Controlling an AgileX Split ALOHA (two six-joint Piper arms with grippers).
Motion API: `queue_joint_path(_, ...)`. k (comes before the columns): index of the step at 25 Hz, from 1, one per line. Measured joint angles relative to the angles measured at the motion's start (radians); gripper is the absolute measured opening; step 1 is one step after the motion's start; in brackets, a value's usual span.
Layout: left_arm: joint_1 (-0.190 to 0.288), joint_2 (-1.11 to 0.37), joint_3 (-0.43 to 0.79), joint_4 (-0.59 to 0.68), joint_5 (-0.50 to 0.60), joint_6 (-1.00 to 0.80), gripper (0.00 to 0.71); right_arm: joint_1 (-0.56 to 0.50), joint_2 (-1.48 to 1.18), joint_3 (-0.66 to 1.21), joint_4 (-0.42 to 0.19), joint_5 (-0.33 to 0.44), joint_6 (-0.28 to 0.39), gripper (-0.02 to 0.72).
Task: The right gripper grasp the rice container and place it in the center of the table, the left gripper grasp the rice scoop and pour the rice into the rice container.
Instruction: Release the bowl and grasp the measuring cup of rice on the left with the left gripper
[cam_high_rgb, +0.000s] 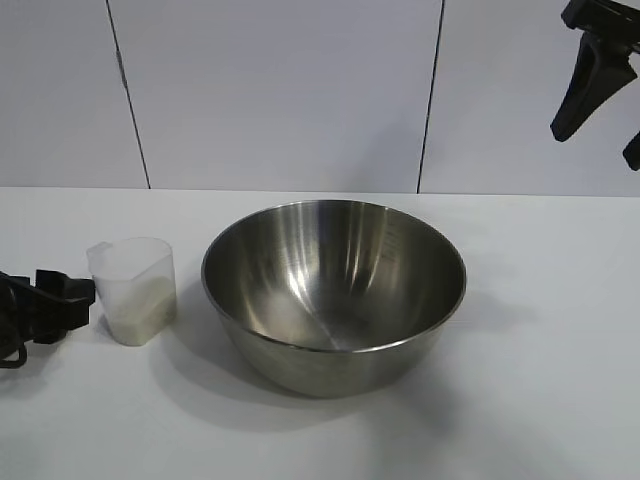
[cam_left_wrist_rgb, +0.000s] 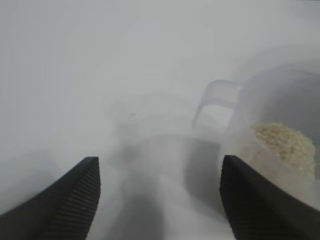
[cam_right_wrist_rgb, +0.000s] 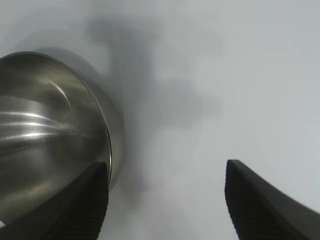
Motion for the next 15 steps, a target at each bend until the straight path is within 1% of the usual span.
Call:
queue_joint_path(7,0.000,0.000,0.000,0.027,0.000,-0.025,0.496,0.000,0.000,0.000,0.000,-0.001,0.000,0.463)
queue_joint_path(11,0.000,0.000,0.000,0.083,0.000,-0.028,0.496,0.000,0.000,0.000,0.002,-0.011,0.000,0.463)
queue_joint_path(13,0.000,0.000,0.000,0.078,0.000,-0.025,0.496,0.000,0.000,0.000,0.003,-0.023,0.000,0.463)
queue_joint_path(15,0.000,0.000,-0.007,0.042,0.000,-0.023,0.496,0.000,0.000,0.000,0.003,-0.025,0.000,0.463)
